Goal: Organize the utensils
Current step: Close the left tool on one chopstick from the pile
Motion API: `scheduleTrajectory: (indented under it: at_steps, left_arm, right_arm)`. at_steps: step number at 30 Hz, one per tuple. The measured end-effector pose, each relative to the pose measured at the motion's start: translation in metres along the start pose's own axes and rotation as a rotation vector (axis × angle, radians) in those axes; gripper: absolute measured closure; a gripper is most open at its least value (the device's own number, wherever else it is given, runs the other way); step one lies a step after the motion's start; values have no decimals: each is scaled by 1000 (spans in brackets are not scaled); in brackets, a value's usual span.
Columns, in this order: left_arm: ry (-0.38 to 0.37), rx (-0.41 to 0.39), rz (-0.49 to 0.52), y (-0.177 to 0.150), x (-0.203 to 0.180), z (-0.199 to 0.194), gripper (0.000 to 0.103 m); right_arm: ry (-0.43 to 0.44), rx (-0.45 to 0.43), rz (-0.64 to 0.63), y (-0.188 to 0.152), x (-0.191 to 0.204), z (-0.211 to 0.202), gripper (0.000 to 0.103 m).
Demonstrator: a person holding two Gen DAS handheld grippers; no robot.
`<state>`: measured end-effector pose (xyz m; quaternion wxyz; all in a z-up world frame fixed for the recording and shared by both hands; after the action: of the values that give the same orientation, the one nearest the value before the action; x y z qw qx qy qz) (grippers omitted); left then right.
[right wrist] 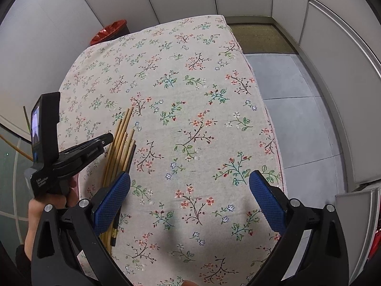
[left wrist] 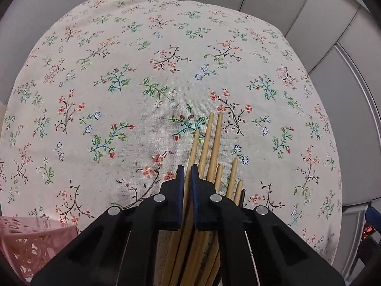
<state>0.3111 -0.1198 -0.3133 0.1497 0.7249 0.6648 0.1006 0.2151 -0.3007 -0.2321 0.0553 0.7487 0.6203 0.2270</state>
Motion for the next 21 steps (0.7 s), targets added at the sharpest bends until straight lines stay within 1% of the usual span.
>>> scheduleTrajectory:
  at_steps: [7, 9, 10, 12, 15, 17, 20, 21]
  left_arm:
    - [12, -5, 30, -4, 0, -1, 98]
    - [8, -20, 52, -6, -3, -13, 98]
    - [3, -31, 63, -8, -4, -20, 103]
    - [-12, -47, 81, -12, -5, -37, 103]
    - [-11, -79, 115, -20, -4, -62, 103]
    - [-32, -96, 131, -25, -3, -78, 103]
    - [-61, -85, 144, -30, 3, -83, 103]
    - [-60, -82, 143, -30, 5, -81, 103]
  right_arm:
    - [-12, 15, 2, -3, -3, 6, 7]
    - [-15, 17, -1, -3, -2, 7, 7]
    - [-17, 18, -2, -3, -2, 8, 7]
    - [-23, 21, -3, -3, -1, 9, 7]
    - [-21, 27, 2, -4, 2, 13, 7]
    - [-11, 34, 8, -5, 6, 16, 7]
    - [5, 47, 18, -6, 14, 21, 7]
    - [12, 50, 24, -7, 17, 23, 7]
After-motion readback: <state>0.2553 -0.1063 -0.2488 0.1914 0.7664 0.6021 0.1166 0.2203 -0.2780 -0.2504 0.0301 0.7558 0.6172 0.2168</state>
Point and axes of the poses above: each gripper's, at about its wrist camera, not at the fingertips, and z roughly the way its jaws point, x to its left, y to its top, the point moved 10 cm from there along z, roughly the way its jaws point, and after that the axes turned 4 degrees about y, right-handed, at the moved point
